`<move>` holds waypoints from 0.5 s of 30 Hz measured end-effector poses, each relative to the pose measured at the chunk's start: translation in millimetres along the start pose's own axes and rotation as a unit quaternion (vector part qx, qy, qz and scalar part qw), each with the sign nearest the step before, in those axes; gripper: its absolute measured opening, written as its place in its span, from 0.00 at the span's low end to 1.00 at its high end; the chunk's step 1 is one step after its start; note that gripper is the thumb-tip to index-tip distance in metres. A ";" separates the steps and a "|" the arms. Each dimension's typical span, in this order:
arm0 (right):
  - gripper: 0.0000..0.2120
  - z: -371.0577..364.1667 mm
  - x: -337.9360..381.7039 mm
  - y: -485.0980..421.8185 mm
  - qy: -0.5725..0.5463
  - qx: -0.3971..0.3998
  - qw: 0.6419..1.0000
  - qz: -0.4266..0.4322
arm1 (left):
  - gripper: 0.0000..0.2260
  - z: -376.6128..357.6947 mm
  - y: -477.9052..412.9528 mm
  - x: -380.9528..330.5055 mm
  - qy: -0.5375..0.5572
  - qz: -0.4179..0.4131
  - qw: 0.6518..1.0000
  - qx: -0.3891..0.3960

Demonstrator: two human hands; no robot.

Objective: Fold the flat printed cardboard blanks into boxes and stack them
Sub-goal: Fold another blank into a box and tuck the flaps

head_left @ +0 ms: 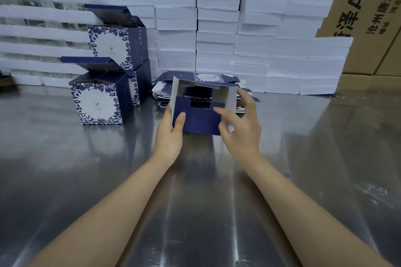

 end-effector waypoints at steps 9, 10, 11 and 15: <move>0.21 19.4 14.1 -26.7 0.000 0.121 0.993 0.002 | 0.28 -0.4 6.5 -10.4 -0.077 -0.136 0.985 0.076; 0.23 20.4 12.2 -27.8 -0.020 0.120 0.993 -0.003 | 0.29 -0.5 6.3 -11.8 -0.077 -0.156 0.982 0.077; 0.24 21.1 9.9 -28.3 -0.060 0.121 0.991 -0.023 | 0.31 -0.2 6.0 -12.8 -0.071 -0.171 0.980 0.079; 0.25 25.2 0.0 -31.8 -0.257 0.125 0.948 -0.140 | 0.36 6.8 4.9 -14.6 -0.103 -0.209 0.967 0.106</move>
Point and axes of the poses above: each hand's wrist, its own y-axis away from the middle knuckle, its own z-axis out of the back of the hand, x = y × z, the point moved 2 cm from there along -y, towards the middle knuckle, and after that the axes turned 7 degrees about -x, right-handed, at the moved point
